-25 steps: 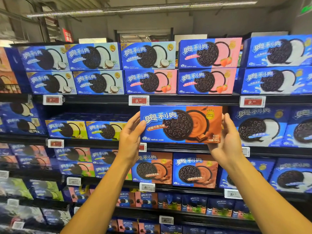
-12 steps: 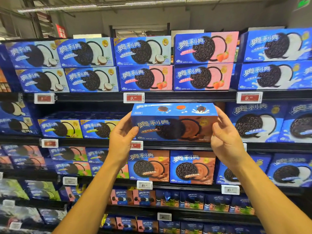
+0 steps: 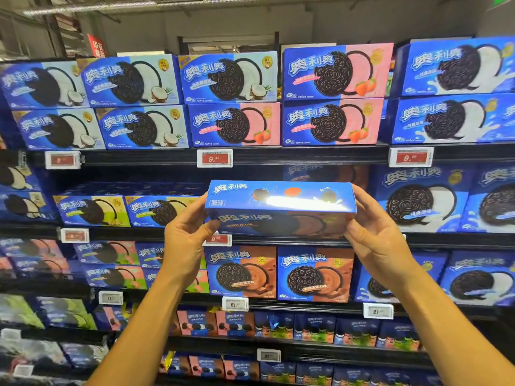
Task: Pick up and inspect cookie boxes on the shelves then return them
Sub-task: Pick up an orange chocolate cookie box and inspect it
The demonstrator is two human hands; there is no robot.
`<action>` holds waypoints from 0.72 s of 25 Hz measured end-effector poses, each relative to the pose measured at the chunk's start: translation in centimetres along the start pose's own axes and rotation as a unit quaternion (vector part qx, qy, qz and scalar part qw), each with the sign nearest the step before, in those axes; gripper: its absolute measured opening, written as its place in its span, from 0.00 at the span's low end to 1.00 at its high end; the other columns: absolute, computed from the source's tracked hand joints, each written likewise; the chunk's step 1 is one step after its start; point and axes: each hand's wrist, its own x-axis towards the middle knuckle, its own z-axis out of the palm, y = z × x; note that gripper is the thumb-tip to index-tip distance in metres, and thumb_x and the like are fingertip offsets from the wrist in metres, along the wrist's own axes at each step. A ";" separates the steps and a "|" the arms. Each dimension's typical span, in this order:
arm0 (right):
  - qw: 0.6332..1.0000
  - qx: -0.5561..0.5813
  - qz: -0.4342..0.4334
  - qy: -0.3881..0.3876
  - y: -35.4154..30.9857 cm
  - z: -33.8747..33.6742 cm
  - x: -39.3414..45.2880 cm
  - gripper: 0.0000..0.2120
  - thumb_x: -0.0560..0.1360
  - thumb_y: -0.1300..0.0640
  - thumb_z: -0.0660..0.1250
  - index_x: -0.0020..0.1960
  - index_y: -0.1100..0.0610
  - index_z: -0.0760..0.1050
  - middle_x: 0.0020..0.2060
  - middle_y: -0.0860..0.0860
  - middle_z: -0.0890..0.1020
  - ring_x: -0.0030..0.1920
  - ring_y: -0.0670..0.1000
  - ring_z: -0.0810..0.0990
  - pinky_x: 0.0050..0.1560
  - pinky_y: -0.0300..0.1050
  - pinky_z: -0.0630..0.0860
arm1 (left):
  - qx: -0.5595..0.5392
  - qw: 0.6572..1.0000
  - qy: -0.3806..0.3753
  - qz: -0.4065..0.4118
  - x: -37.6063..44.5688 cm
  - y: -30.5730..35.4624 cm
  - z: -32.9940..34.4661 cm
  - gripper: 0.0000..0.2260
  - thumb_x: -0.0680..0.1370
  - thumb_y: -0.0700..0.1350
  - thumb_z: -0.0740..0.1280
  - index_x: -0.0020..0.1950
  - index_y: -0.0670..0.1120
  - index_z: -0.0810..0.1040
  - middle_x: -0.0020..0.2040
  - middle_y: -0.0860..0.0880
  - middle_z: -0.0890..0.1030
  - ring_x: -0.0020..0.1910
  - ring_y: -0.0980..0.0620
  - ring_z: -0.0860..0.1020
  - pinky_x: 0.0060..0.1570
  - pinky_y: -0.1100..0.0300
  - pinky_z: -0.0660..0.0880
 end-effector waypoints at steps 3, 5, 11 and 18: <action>0.999 -0.028 0.029 0.023 0.1 -0.5 0.0 0.24 0.73 0.58 0.71 0.68 0.45 0.76 0.65 0.47 0.80 0.64 0.48 0.78 0.56 0.41 0.79 | -0.014 1.000 0.011 -0.025 0.0 0.0 0.2 0.20 0.70 0.37 0.69 0.58 0.55 0.84 0.57 0.53 0.84 0.60 0.50 0.80 0.55 0.57 0.79; 0.995 -0.058 0.060 0.056 0.1 -0.5 0.2 0.22 0.73 0.52 0.70 0.67 0.43 0.77 0.61 0.44 0.83 0.58 0.45 0.81 0.49 0.40 0.80 | -0.012 0.998 0.008 -0.054 0.2 0.2 0.5 0.17 0.71 0.41 0.70 0.56 0.56 0.84 0.55 0.54 0.85 0.56 0.53 0.82 0.50 0.61 0.79; 0.968 -0.147 0.143 0.141 -0.6 -1.4 1.9 0.22 0.68 0.35 0.68 0.55 0.47 0.82 0.48 0.48 0.86 0.44 0.48 0.85 0.42 0.51 0.81 | 0.037 0.981 0.020 -0.191 1.8 0.6 2.9 0.14 0.69 0.52 0.73 0.53 0.51 0.84 0.52 0.52 0.86 0.48 0.55 0.84 0.44 0.54 0.80; 0.965 -0.146 0.171 0.135 -0.9 -4.2 3.3 0.20 0.67 0.34 0.68 0.45 0.49 0.84 0.35 0.45 0.85 0.33 0.44 0.83 0.26 0.45 0.79 | 0.064 0.968 0.052 -0.238 2.2 -0.5 6.2 0.08 0.69 0.54 0.72 0.44 0.54 0.87 0.49 0.50 0.86 0.46 0.54 0.84 0.53 0.47 0.77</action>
